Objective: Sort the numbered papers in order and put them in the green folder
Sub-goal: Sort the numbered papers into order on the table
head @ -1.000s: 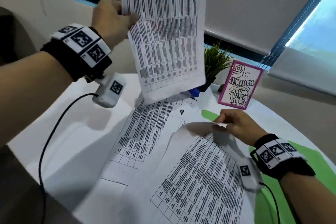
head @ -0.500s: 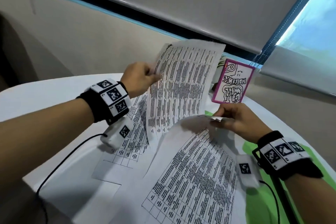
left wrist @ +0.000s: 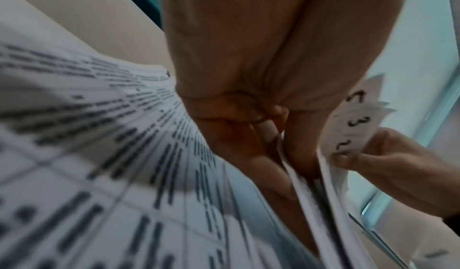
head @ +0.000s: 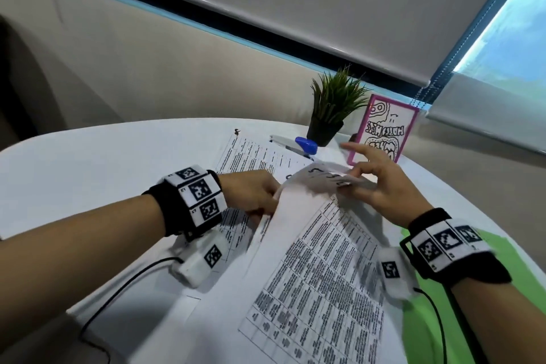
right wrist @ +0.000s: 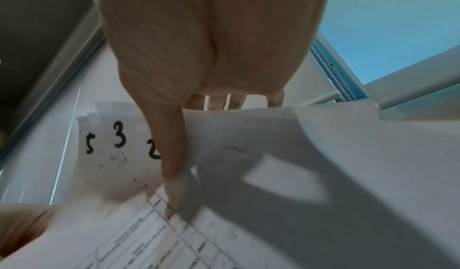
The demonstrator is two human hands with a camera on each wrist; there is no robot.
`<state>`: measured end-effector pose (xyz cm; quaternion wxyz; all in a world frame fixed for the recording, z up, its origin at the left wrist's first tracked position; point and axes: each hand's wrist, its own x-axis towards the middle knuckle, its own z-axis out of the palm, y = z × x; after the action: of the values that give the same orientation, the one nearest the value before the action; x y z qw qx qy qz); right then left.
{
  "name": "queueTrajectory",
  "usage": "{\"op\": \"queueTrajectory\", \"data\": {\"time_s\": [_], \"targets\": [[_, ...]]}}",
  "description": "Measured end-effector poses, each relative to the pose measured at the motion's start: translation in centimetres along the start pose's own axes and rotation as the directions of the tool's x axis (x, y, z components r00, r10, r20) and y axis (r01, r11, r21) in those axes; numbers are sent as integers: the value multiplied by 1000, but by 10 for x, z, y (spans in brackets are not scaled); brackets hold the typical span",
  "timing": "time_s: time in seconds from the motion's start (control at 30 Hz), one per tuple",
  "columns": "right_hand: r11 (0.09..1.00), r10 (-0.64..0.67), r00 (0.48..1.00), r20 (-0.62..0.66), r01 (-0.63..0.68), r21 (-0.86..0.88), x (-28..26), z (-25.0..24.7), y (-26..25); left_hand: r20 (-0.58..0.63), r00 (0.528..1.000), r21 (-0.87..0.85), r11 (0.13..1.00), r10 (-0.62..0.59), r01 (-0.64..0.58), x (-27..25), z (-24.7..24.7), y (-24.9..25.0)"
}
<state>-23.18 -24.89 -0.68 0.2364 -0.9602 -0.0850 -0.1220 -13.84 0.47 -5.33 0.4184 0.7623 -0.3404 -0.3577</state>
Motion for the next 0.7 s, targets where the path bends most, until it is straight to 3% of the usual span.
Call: {"op": "queueTrajectory", "data": {"time_s": [0.17, 0.27, 0.37, 0.43, 0.5, 0.7], "targets": [[971, 136, 987, 86, -150, 185, -5, 1, 0, 48, 999, 25, 1000, 3, -5, 1, 4, -2], [922, 203, 973, 112, -228, 312, -12, -1, 4, -81, 996, -11, 999, -47, 46, 4, -5, -3], [940, 163, 977, 138, -197, 278, -14, -2, 9, -283, 958, 146, 985, -49, 93, 10, -13, -6], [957, 133, 975, 176, -172, 231, -13, -1, 13, -367, 930, 300, 942, -30, 149, 15, -15, -4], [959, 141, 967, 210, -186, 213, -12, 3, 17, -425, 904, 335, 918, -52, 211, 21, -14, -1], [945, 169, 957, 235, -225, 239, -9, 14, 22, -408, 902, 251, 933, -138, 257, 31, -15, 4]]}}
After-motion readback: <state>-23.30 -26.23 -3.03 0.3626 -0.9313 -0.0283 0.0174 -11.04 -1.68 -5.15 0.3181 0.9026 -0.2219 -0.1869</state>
